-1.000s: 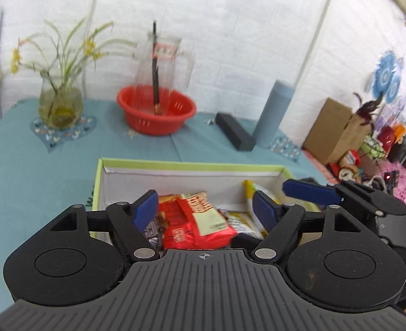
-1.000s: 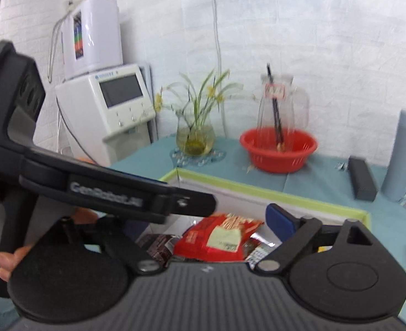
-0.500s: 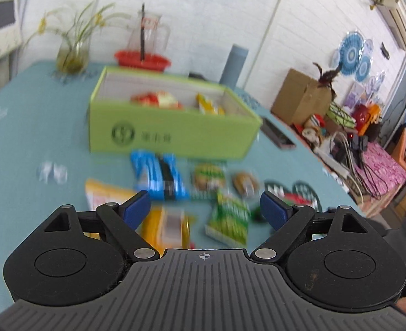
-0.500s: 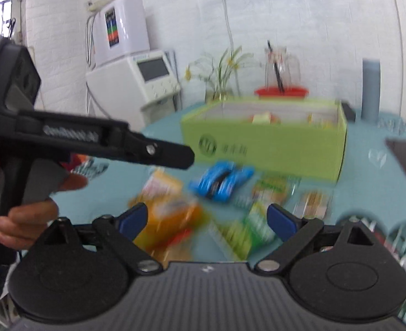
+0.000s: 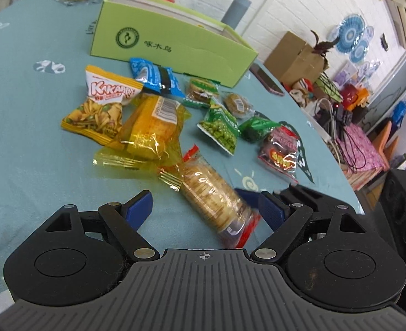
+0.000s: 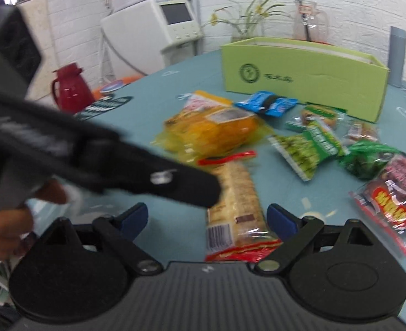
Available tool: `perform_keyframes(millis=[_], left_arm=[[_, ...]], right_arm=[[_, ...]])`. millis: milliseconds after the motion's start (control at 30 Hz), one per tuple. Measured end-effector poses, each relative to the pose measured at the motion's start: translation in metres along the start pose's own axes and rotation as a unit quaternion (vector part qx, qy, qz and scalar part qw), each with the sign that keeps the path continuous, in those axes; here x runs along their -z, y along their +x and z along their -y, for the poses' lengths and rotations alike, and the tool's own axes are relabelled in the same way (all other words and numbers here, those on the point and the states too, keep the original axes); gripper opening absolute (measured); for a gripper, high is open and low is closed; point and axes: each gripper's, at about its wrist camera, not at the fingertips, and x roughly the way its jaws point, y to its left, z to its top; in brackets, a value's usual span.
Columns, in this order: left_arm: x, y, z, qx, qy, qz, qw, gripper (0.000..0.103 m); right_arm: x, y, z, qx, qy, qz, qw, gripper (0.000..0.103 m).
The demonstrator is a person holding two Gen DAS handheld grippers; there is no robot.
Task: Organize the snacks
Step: 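Grasp the clear cracker pack with red ends with the left gripper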
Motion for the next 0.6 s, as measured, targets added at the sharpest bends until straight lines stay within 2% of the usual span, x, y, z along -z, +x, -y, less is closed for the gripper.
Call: perform_keyframes(millis=[167, 300, 467, 600], left_arm=[[-0.002, 0.007, 0.006, -0.002, 0.007, -0.008, 0.9999, 0.072], [-0.004, 0.019, 0.012, -0.013, 0.006, -0.014, 0.9998, 0.071], [-0.004, 0.027, 0.026, -0.043, 0.036, -0.015, 0.9983, 0.071], [-0.001, 0.028, 0.028, -0.051, 0.048, -0.013, 0.9975, 0.071]], right_arm=[[-0.006, -0.002, 0.0, 0.052, -0.013, 0.005, 0.999, 0.093], [-0.003, 0.005, 0.002, 0.035, 0.002, -0.007, 0.999, 0.094], [0.001, 0.006, -0.002, 0.054, -0.001, 0.002, 0.999, 0.093], [0.004, 0.005, -0.003, 0.061, -0.007, 0.006, 0.998, 0.093]])
